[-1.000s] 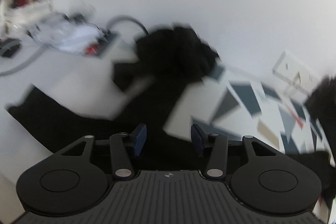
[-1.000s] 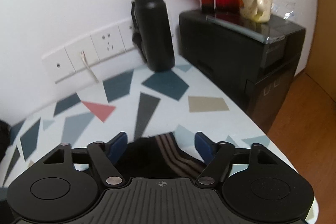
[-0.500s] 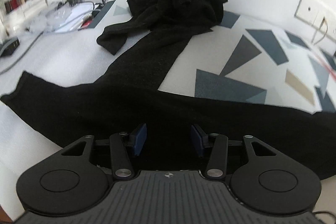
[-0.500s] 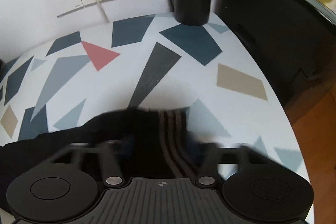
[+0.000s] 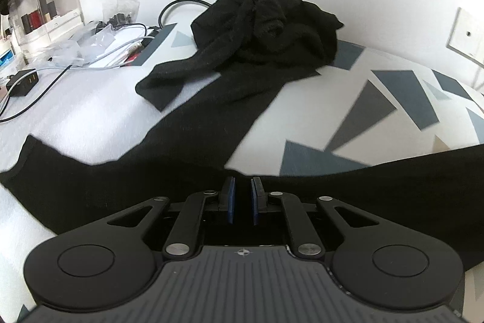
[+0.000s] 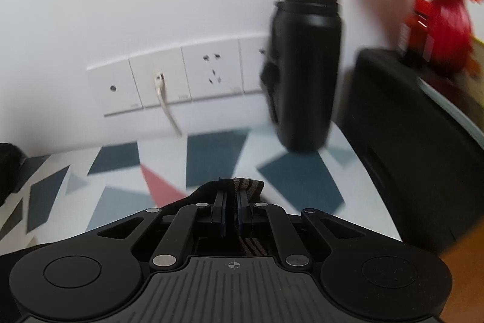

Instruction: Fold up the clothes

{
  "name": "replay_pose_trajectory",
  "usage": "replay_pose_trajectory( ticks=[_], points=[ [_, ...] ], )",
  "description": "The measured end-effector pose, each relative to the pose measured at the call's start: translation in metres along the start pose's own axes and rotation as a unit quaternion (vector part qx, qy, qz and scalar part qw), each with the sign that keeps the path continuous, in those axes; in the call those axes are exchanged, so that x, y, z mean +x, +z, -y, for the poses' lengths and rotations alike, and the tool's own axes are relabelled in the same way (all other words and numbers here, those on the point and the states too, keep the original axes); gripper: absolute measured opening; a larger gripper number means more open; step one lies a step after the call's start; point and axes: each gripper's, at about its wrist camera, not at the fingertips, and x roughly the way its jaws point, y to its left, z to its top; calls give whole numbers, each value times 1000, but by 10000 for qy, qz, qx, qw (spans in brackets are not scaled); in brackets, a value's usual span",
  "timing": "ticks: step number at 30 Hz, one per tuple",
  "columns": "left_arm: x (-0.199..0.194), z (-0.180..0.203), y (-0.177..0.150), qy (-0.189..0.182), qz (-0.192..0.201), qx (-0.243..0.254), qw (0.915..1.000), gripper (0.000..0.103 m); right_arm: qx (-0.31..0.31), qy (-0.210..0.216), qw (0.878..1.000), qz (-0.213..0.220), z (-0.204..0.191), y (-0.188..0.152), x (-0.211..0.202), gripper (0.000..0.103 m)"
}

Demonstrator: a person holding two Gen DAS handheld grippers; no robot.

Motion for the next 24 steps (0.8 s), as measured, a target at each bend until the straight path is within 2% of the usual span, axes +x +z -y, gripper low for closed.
replay_pose_trajectory(
  ticks=[5, 11, 16, 22, 23, 24],
  points=[
    [11, 4, 10, 158, 51, 35, 9999, 12, -199, -43, 9997, -154, -12, 19, 56, 6],
    [18, 7, 17, 235, 34, 30, 9997, 12, -472, -213, 9978, -418, -25, 13, 100, 6],
    [18, 7, 18, 231, 4, 74, 9997, 12, -373, -361, 9972, -536, -24, 11, 120, 6],
    [19, 8, 18, 253, -1, 112, 9996, 12, -445, -533, 9966, -451, -25, 13, 130, 7],
    [19, 8, 18, 257, -3, 136, 9996, 12, -379, -511, 9970, -442, -24, 14, 129, 10],
    [19, 9, 19, 258, -10, 161, 9995, 12, -296, -480, 9975, -434, -22, 14, 127, 22]
  ],
)
